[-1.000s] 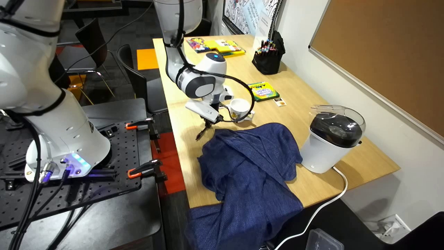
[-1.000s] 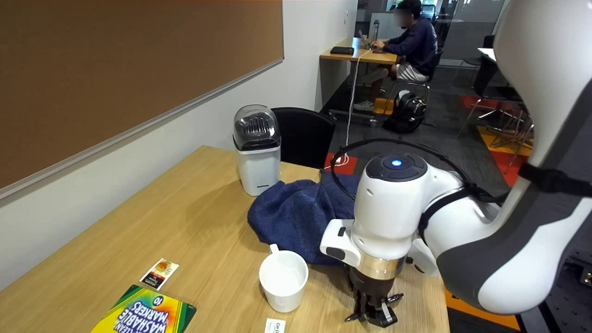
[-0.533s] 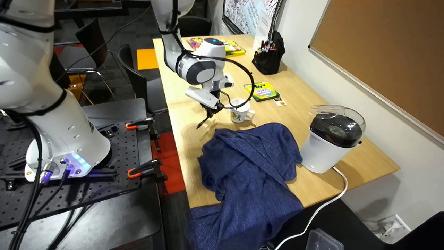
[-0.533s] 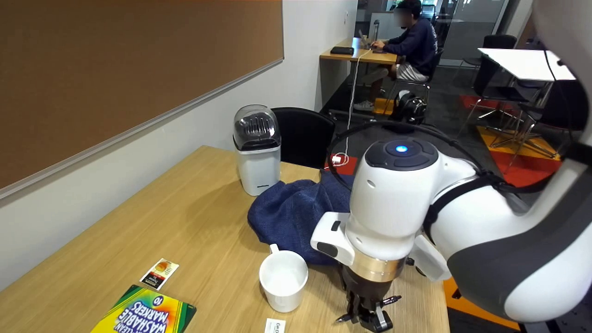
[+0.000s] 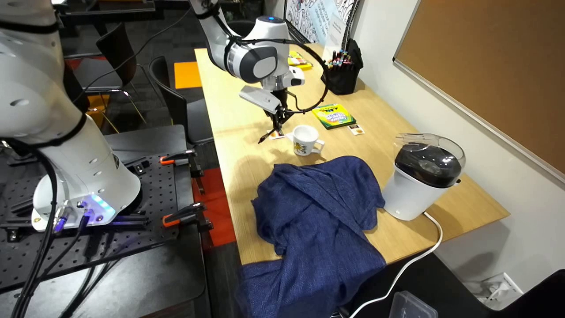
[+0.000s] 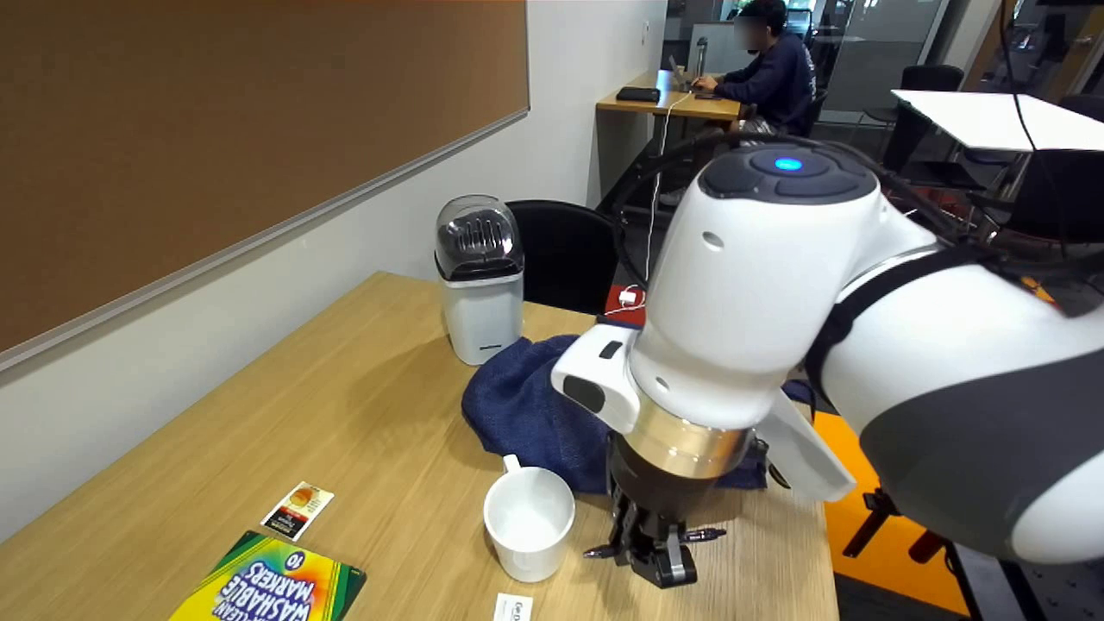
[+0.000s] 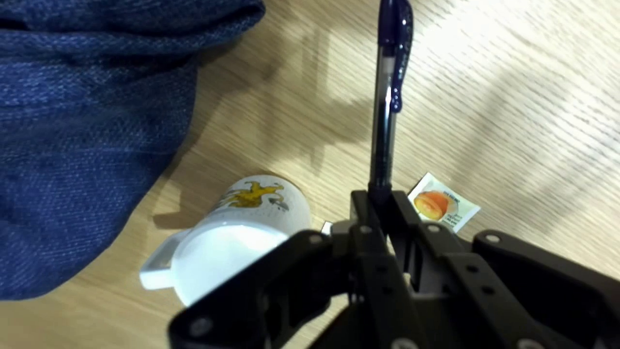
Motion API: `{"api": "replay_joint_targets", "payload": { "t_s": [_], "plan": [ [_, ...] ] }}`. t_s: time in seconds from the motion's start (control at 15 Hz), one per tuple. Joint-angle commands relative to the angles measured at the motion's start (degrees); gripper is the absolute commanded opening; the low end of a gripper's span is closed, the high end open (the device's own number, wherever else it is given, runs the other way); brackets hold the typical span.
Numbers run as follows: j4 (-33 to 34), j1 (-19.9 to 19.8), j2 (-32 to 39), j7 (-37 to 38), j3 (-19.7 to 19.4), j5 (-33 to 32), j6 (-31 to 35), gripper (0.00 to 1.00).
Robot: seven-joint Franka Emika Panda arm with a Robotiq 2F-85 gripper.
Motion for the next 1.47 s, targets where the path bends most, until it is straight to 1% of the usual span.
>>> {"api": "replay_joint_targets", "payload": {
  "t_s": [0.0,0.53,0.8,0.87,1.0,1.27,1.33,1.4],
  "plan": [
    [1.51,-0.61,-4.52,1.43,0.75,1.78,-7.52,0.03],
    [9.69,-1.83,-8.40,0.52,0.75,4.30,-20.49,0.03],
    [15.08,-3.76,-8.91,-3.90,1.10,7.84,-28.83,0.03],
    [12.87,-2.72,-8.08,-0.94,0.70,5.43,-24.52,0.13],
    [14.60,-3.33,-8.26,-2.43,0.69,6.46,-26.89,0.13],
    [14.81,-3.48,-8.26,-2.47,0.78,6.50,-27.05,0.13],
    [14.98,-2.85,-7.54,0.46,0.07,4.00,-25.83,0.03],
    [15.03,-1.89,-6.95,4.33,-0.79,0.04,-23.79,0.03]
  ]
}}
